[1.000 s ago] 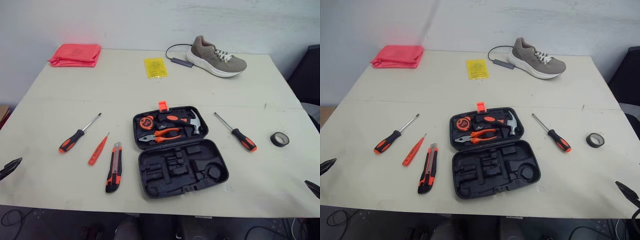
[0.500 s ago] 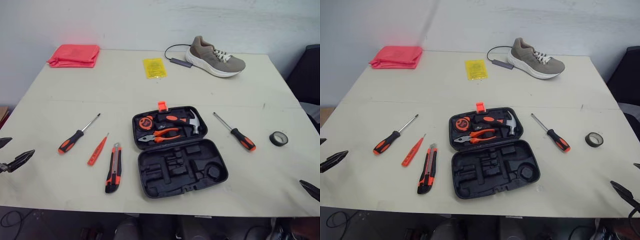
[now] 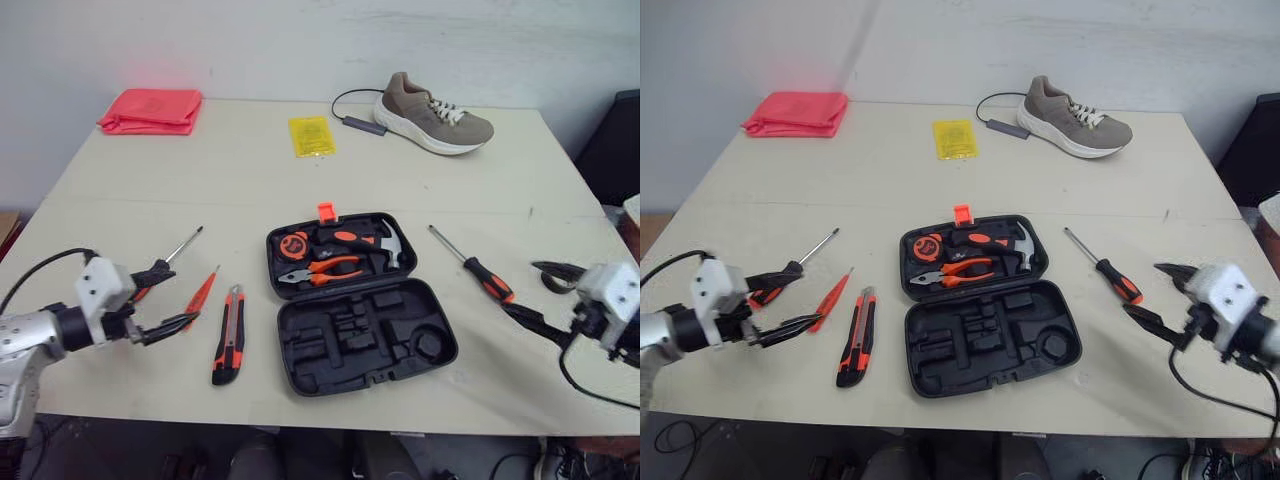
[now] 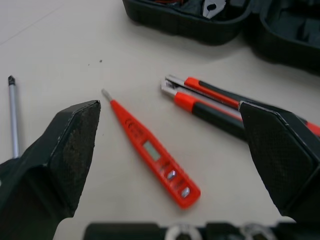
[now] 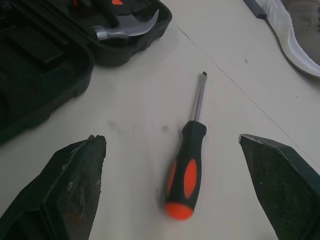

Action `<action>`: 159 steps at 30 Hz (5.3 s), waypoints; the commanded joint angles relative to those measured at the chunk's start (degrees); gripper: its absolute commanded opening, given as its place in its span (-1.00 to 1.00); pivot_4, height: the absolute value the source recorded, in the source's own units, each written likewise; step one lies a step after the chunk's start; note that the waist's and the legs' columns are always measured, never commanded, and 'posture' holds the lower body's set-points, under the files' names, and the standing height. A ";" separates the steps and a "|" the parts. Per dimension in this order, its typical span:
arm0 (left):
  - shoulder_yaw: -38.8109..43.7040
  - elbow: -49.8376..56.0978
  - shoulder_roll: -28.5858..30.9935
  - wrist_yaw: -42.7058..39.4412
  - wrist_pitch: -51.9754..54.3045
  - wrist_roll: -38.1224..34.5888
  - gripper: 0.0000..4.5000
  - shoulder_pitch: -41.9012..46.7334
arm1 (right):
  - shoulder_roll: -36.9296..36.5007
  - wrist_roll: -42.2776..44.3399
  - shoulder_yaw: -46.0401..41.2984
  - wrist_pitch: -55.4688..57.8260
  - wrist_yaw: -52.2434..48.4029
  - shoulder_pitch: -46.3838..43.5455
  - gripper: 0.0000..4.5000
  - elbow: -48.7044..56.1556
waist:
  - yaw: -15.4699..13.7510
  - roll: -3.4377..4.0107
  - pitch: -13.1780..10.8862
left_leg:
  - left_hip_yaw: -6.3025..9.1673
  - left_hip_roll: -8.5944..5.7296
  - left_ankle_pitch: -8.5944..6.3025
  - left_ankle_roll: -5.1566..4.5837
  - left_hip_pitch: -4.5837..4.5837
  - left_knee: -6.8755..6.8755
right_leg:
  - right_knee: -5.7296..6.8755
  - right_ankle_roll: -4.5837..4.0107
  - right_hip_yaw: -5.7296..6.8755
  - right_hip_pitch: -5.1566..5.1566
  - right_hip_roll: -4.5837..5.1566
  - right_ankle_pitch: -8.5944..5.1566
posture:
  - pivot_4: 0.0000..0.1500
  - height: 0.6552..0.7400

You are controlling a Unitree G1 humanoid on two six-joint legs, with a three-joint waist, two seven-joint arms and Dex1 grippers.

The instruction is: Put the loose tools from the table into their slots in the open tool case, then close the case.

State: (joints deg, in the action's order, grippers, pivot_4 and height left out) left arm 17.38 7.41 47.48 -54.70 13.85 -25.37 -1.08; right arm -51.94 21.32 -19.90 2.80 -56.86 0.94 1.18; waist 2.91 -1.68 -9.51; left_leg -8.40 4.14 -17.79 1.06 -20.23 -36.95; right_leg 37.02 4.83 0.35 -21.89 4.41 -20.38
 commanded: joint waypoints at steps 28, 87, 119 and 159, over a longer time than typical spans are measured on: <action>-26.02 2.03 -9.17 6.76 4.67 15.85 -0.97 13.53 | 9.16 -17.03 24.69 -1.45 0.92 -25.61 -1.00 -14.74 | -1.15 0.10 -0.05 | -0.15 0.07 -0.09 -0.04 -0.04 -0.38 | 0.10 0.06 -0.14 -0.03 -0.13 0.03 | 1.00 1.00; 29.96 -48.10 10.39 1.26 -20.12 5.61 1.00 -6.16 | 6.72 -0.93 -27.80 -21.27 -0.96 24.41 1.00 -17.60 | -0.84 -0.04 -0.03 | -0.07 0.09 -0.74 -0.45 0.13 -0.07 | -0.51 0.00 0.03 0.29 0.12 0.01 | 1.00 1.00; -7.09 -25.40 13.67 0.90 19.90 10.05 1.00 19.81 | 19.18 7.77 10.54 -7.45 4.32 1.89 1.00 25.51 | -1.25 0.31 0.09 | -0.11 0.19 -0.50 0.01 -0.10 -0.18 | -0.16 -0.11 0.19 -0.04 -0.15 -0.02 | 1.00 1.00; -17.15 -2.43 10.77 -18.51 6.98 8.46 -0.65 31.20 | 12.27 5.68 5.95 -15.87 -4.67 3.17 1.00 14.47 | -1.30 -0.07 -0.06 | -0.74 0.49 -0.45 0.04 -0.36 -0.82 | 0.44 -0.08 -0.37 -0.61 -0.88 -0.01 | 1.00 1.00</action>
State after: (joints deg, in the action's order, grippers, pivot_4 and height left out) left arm 1.10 -0.91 57.44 -72.43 17.77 -15.46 29.37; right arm -39.03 26.41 -12.03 -11.59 -61.03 3.76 15.03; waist 1.61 -1.76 -9.57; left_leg -9.14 4.64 -18.25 1.11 -20.58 -37.78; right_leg 37.46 4.74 -0.19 -22.50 3.50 -20.39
